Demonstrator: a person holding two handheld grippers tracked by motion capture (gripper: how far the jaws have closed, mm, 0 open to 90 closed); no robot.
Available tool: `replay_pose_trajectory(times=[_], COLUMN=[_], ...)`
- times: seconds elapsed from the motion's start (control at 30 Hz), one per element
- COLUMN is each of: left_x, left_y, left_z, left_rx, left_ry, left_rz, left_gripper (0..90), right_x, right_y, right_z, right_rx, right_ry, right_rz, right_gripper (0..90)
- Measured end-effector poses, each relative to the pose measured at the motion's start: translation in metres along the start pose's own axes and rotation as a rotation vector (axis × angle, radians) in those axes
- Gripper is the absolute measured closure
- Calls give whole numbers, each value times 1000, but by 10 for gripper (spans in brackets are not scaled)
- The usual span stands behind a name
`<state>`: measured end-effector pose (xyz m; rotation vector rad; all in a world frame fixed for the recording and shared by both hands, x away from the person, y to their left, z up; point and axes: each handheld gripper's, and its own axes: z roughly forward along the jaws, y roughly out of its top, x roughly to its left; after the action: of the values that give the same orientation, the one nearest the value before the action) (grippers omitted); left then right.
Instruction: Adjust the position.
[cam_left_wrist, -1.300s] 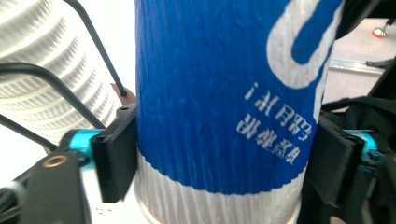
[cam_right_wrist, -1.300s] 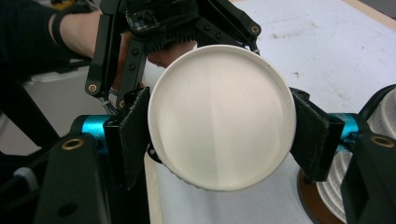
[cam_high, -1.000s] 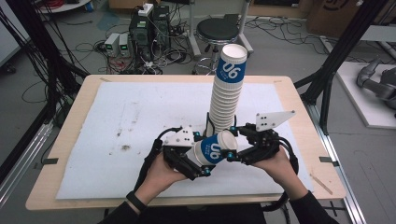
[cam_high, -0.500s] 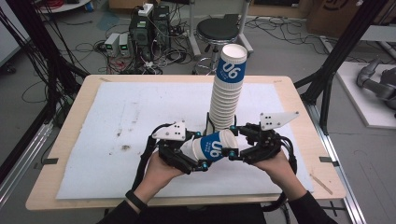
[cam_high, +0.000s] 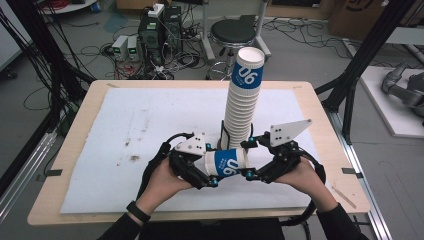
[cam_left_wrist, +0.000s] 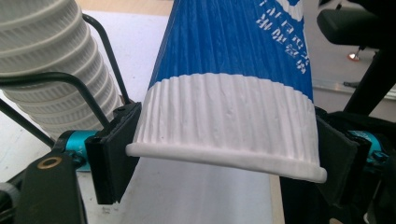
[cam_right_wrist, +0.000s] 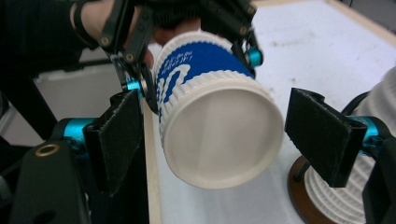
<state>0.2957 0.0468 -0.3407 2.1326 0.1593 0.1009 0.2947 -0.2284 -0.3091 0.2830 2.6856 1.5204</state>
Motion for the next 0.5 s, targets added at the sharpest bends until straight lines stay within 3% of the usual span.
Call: replay_pose_trajectory(times=[0.17, 0.3, 0.4, 0.5], left_x=[-2, -3, -3, -1], left_y=[2, 2, 0, -3], left_z=[-1, -3, -6, -7], left_rx=[-13, -36, -108, -201], left_ry=[-3, -6, 4, -20], left_rz=[13, 8, 8, -41], left_gripper=[198, 190, 165, 128], right_x=[1, 0, -2, -6], right_y=[0, -2, -3, -5], right_z=[12, 11, 8, 3], right_rx=[51, 23, -19, -80], right_ry=[3, 25, 45, 69], right_rz=[2, -9, 6, 23], right_gripper=[241, 289, 295, 301])
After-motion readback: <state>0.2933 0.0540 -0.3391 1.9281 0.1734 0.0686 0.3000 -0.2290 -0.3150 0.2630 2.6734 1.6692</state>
